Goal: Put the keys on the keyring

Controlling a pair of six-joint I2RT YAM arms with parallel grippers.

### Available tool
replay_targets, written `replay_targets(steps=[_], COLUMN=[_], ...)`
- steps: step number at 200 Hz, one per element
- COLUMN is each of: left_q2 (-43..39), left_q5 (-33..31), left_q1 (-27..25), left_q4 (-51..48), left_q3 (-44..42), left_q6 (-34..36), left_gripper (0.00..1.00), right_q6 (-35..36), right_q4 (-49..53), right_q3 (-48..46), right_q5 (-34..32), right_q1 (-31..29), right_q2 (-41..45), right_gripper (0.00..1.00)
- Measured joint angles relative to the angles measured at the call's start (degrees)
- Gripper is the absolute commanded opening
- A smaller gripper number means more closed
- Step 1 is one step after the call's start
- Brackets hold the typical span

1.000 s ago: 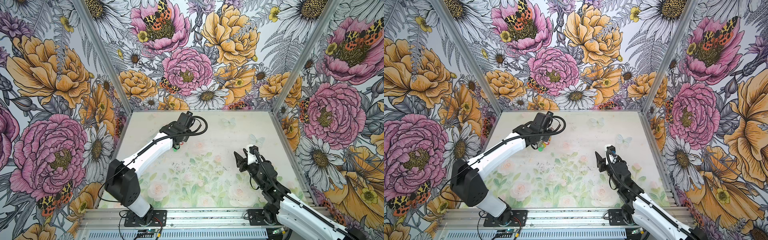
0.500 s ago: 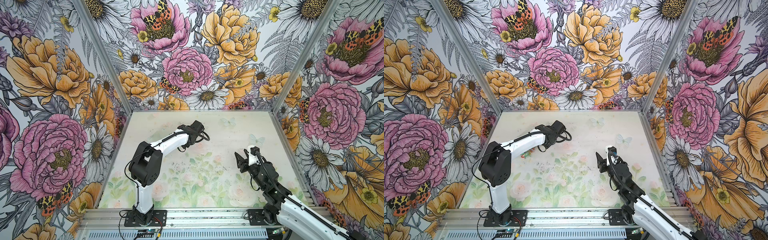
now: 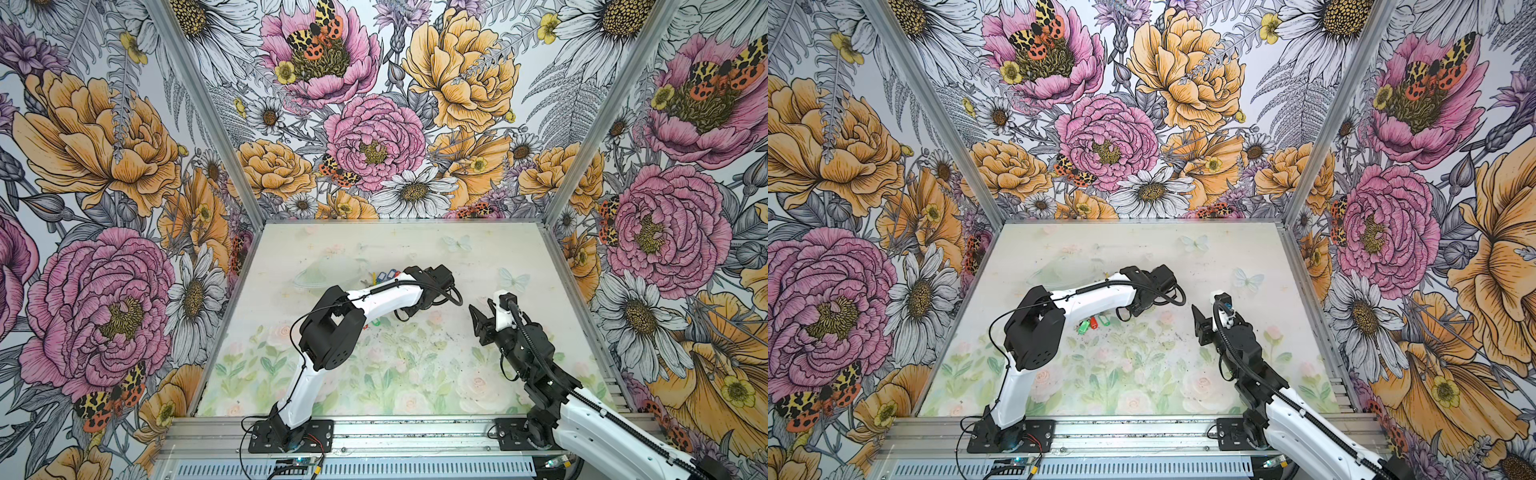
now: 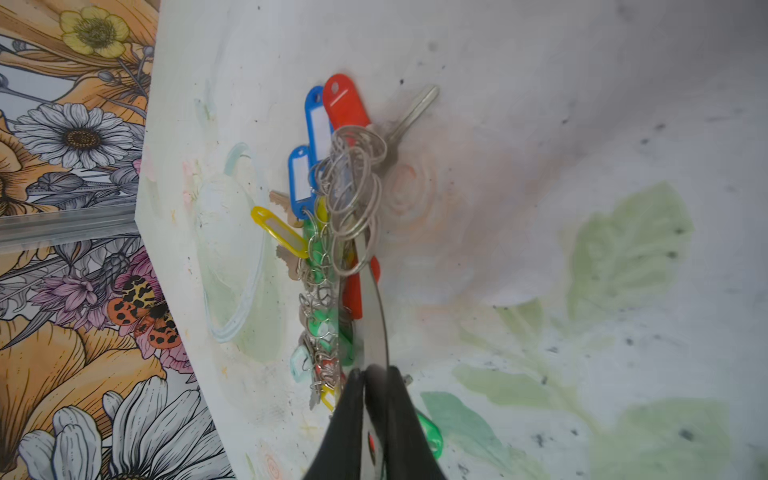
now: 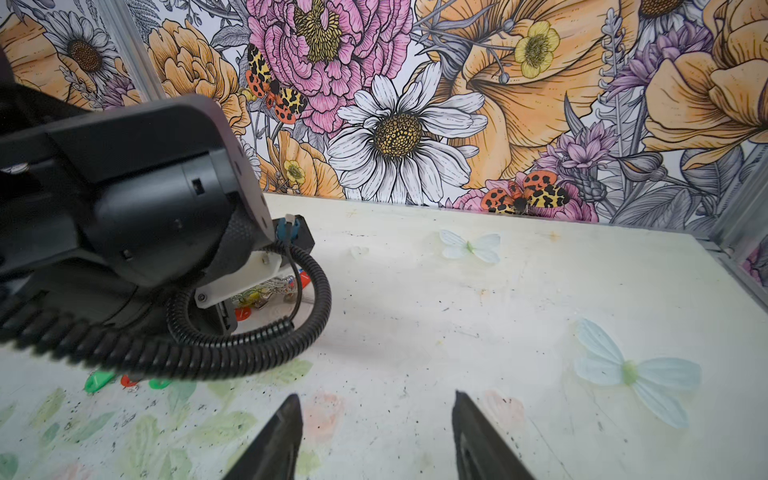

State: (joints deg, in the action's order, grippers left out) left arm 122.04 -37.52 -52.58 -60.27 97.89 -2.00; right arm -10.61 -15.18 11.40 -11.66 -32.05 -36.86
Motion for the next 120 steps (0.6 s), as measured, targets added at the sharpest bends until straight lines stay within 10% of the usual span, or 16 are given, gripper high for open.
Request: replay_targets(steps=[63,120], left_q2=[-2.6,-27.9], left_q5=[9.4,10.5], left_q1=[-6.4,2.2], left_q4=[1.6,13.8], left_q3=[-3.5,-24.4], left_q6=[-3.9,-7.7], left_gripper=[0.37,0.64], right_q6=[0.0,-0.4], right_q4=[0.4,3.2], right_q3=[0.0,0.8], right_q5=[-3.8,-11.0], right_q1=[0.0,0.3], right_q2=[0.3,0.1], right_gripper=[0.58,0.65])
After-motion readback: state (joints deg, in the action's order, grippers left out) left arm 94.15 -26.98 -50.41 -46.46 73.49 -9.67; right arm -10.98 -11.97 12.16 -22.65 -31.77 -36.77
